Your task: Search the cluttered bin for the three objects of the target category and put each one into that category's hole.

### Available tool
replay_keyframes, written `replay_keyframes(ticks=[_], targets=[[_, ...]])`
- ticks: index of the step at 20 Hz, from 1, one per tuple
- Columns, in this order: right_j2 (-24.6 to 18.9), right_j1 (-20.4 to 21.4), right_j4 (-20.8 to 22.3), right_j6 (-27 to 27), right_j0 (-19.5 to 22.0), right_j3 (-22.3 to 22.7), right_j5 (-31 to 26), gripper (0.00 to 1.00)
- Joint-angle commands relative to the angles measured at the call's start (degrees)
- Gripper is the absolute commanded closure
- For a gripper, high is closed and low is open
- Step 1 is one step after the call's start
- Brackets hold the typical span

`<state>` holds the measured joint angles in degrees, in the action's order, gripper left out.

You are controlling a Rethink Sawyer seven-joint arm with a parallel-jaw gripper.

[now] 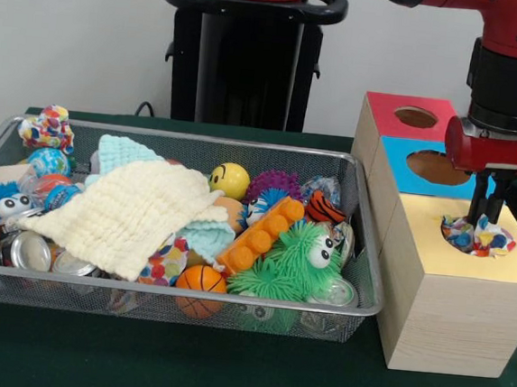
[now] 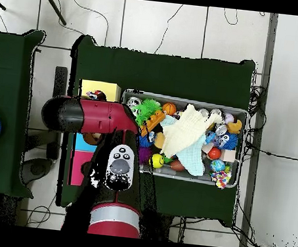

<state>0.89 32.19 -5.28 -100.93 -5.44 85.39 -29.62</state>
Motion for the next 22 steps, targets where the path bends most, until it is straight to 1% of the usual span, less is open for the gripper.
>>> replay_keyframes(ticks=[1,11,15,22], targets=[[-5.2,-9.1,5.3,-3.8,2.7,5.7,11.6,1.0],[-5.6,-8.5,5.6,-3.1,3.3,6.4,11.6,1.0],[-6.8,-7.9,5.7,-2.2,4.7,7.5,11.9,1.0],[-5.9,-8.8,6.1,-3.4,3.6,6.0,11.9,1.0]])
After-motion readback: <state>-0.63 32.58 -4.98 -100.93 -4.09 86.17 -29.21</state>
